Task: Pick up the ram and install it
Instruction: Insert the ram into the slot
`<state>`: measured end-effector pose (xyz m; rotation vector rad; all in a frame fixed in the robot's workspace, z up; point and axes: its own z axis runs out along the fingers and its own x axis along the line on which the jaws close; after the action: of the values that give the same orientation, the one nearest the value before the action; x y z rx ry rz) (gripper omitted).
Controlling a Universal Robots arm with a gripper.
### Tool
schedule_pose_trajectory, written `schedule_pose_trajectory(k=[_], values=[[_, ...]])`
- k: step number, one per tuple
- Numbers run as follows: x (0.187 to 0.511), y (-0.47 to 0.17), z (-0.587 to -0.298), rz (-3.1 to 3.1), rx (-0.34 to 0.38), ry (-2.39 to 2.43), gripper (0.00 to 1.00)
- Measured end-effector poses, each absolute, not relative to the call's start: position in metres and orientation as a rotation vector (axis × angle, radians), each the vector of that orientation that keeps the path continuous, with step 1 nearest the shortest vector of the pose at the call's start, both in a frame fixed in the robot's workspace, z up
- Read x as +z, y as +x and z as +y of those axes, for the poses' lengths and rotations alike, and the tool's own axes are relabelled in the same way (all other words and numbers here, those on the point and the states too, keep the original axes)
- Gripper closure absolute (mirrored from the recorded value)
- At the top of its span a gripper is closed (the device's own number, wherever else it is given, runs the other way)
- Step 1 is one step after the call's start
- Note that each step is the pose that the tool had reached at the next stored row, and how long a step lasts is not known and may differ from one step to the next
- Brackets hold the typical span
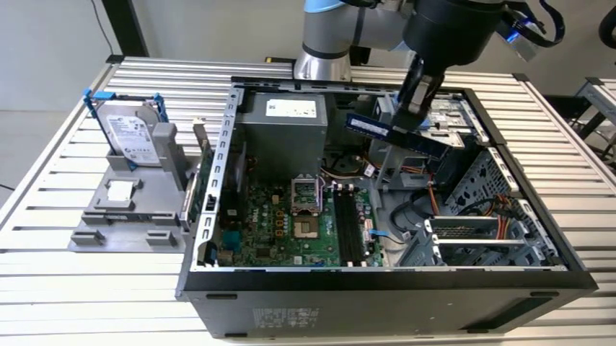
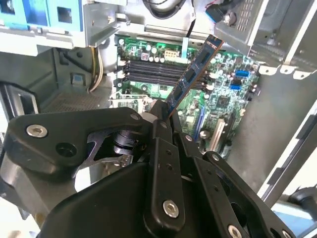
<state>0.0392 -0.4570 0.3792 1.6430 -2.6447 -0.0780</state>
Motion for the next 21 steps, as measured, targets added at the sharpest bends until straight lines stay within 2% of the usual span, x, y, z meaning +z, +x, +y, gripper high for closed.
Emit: schedule_pose_trajectory(k=[21], values=[[0.3792, 0.0391, -0.457, -2.928, -0.085, 1.089, 1.0]])
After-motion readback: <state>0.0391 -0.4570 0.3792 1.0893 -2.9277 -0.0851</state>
